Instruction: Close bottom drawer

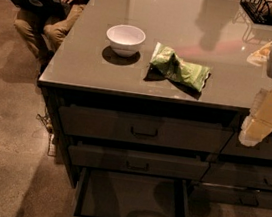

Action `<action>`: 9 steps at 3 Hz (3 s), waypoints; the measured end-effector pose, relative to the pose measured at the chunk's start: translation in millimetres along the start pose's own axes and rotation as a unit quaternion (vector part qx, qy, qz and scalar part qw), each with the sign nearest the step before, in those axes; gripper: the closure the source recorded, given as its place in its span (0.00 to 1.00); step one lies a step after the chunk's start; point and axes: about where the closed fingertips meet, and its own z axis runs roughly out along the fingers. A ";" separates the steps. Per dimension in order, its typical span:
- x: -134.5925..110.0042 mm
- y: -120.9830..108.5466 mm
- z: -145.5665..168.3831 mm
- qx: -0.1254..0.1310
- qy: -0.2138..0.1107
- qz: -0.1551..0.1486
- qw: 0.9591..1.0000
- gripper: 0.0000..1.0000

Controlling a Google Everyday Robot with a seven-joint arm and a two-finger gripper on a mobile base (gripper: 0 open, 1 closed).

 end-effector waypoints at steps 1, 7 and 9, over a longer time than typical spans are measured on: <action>0.0 0.1 0.1 0.000 0.000 0.000 1.000 0.00; 30.4 120.5 173.3 -0.171 -0.064 0.112 0.977 0.00; 54.3 128.9 245.3 -0.211 -0.061 0.177 0.960 0.00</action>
Offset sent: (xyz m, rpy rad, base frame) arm -0.0085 0.0169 -0.0431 0.0783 0.0807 -0.0087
